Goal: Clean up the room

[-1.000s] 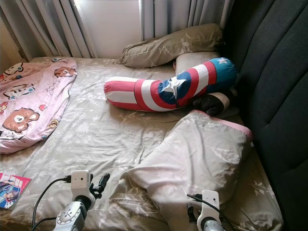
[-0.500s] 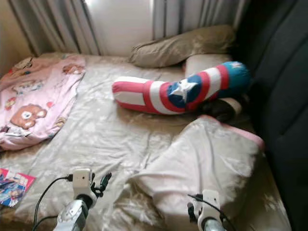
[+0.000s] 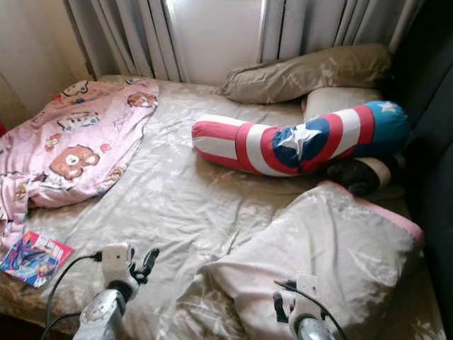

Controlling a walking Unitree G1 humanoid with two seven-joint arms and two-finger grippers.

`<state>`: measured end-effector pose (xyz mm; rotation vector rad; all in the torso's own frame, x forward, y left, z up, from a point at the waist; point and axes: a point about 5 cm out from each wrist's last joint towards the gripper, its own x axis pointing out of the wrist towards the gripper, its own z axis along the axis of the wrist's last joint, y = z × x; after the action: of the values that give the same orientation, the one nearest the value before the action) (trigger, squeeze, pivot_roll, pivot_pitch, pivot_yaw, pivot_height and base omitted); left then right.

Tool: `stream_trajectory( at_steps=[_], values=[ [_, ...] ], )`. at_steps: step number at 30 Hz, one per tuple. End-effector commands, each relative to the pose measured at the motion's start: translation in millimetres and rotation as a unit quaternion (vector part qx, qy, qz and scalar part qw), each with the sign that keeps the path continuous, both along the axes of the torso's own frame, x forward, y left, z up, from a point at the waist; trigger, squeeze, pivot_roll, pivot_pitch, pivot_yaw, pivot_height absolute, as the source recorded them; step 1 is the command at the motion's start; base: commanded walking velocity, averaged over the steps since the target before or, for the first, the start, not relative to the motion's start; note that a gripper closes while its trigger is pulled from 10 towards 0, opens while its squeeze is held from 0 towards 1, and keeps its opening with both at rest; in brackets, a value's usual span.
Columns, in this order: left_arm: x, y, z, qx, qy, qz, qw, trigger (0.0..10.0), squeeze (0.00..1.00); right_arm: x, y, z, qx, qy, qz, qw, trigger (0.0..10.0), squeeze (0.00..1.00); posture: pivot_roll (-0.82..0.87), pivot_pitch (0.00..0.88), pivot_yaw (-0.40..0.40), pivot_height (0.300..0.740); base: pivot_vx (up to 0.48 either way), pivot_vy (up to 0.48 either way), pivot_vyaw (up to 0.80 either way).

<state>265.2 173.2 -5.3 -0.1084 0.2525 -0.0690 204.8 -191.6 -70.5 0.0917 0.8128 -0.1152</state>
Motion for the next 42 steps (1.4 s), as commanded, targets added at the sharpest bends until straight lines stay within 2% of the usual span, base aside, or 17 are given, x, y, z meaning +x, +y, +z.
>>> stream_trajectory(
  at_steps=[1, 13, 17, 21, 31, 36, 42],
  values=[
    [2.6, -1.1, 4.5, 0.002, -0.014, -0.004, 1.000, 10.0, 0.00, 2.0, -5.4, 2.3, -0.008, -0.010, -0.013, 1.000, 10.0, 0.00, 0.08, 0.000, -0.019, 0.740, 0.000, 0.000, 0.00],
    [-6.5, -2.3, 2.3, 0.001, -0.023, -0.005, 1.000, 10.0, 0.00, 4.3, -21.6, 7.6, -0.016, -0.034, -0.058, 0.998, 10.0, 0.00, 0.07, 0.000, -0.018, 0.740, 0.000, 0.000, 0.00],
    [-7.2, -3.4, 2.1, 0.000, -0.023, -0.006, 1.000, 10.0, 0.00, 0.1, -28.6, 6.1, -0.007, -0.027, -0.100, 0.995, 10.0, 0.00, 0.06, 0.000, -0.020, 0.740, 0.000, 0.000, 0.00],
    [-5.7, -3.8, 3.0, 0.000, -0.023, -0.008, 1.000, 10.0, 0.00, -1.6, -26.9, 4.1, 0.010, -0.017, -0.104, 0.994, 10.0, 0.00, 0.06, 0.000, -0.020, 0.740, 0.000, 0.000, 0.00],
    [-4.0, 0.1, 6.3, 0.003, -0.029, -0.008, 1.000, 10.0, 0.00, -5.8, -17.0, -1.1, 0.012, 0.008, -0.084, 0.996, 10.0, 0.00, 0.07, 0.000, -0.009, 0.740, 0.000, 0.000, 0.00],
    [-4.4, 0.0, 6.5, 0.004, -0.029, -0.011, 1.000, 10.0, 0.00, -4.9, -14.3, -0.5, 0.012, -0.003, -0.082, 0.997, 10.0, 0.00, 0.06, 0.000, 0.003, 0.710, 0.000, 0.000, 0.00],
    [-3.5, -1.7, 7.4, 0.004, -0.030, -0.016, 0.999, 10.0, 0.00, -6.2, -11.9, -1.6, 0.010, 0.001, -0.078, 0.997, 10.0, 0.00, 0.07, 0.000, 0.007, 0.710, 0.000, 0.000, 0.00]
  ],
)
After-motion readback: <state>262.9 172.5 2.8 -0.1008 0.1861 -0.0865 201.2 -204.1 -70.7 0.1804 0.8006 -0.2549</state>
